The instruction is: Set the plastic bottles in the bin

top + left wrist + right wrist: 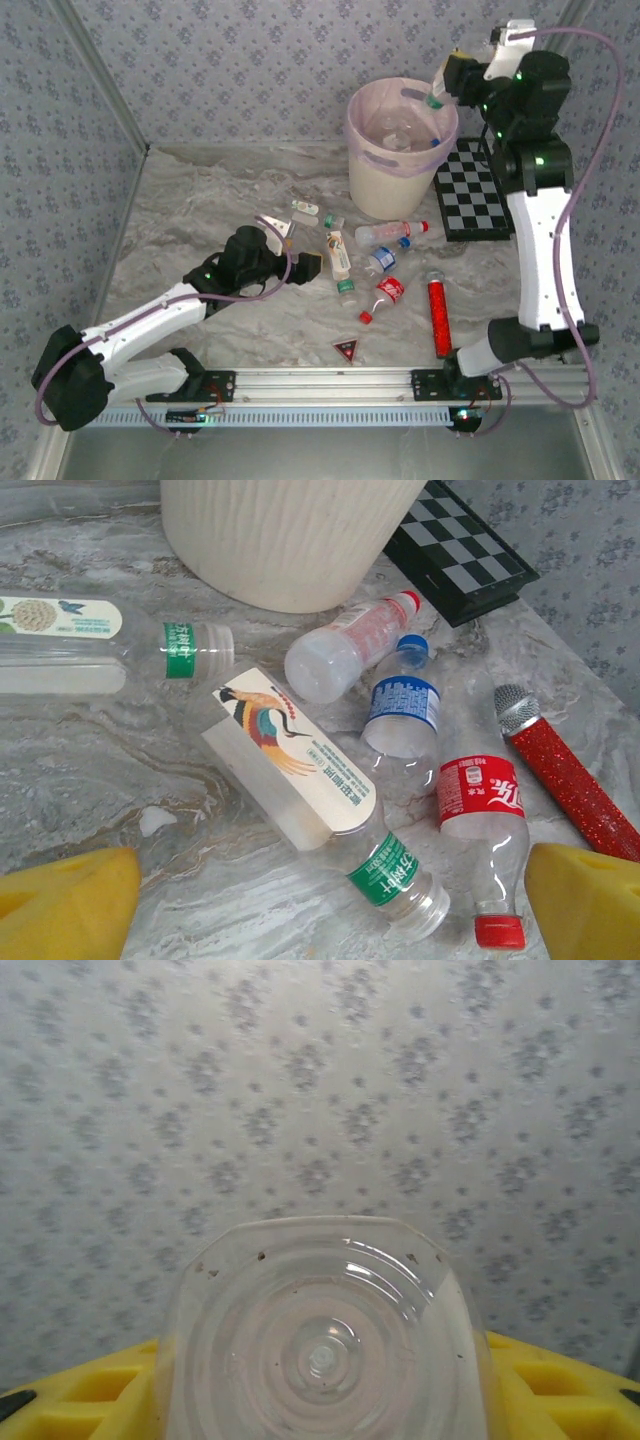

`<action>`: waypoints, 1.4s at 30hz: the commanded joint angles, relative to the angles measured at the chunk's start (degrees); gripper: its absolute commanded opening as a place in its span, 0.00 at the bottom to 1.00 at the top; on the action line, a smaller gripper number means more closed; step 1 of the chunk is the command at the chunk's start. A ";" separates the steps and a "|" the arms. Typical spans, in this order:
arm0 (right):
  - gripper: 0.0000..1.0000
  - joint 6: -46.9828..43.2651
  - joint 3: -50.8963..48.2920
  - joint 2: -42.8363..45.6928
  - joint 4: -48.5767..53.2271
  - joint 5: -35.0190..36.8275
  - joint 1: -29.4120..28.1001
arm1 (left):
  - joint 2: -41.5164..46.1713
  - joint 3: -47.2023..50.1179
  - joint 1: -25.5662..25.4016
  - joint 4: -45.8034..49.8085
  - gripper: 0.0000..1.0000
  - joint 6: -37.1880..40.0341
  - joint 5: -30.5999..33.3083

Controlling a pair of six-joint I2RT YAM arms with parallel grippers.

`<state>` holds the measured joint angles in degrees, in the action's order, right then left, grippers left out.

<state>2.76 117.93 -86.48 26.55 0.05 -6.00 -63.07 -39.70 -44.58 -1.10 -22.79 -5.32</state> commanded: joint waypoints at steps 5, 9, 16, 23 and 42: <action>0.17 -3.98 11.24 -14.33 7.58 5.79 -0.27 | 0.78 -1.82 0.55 5.05 0.95 -4.36 7.20; 0.17 -4.00 12.87 -20.04 10.82 6.06 -0.44 | 0.47 -1.72 2.30 8.67 0.93 -8.65 10.92; 0.16 -2.87 13.47 -27.31 17.53 3.63 -0.67 | 1.85 0.26 5.07 7.99 0.92 -11.56 10.03; 0.15 -1.59 12.50 -33.00 23.14 0.22 -1.99 | 1.63 1.27 6.32 7.56 0.92 -12.54 9.08; 0.13 -0.52 14.24 -32.73 29.21 -2.84 -10.64 | -0.16 1.45 8.59 7.60 0.92 -13.43 6.77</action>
<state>2.50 131.87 -117.01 45.19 -4.36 -14.44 -63.02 -38.15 -36.53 6.50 -35.70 2.35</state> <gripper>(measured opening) 0.579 0.919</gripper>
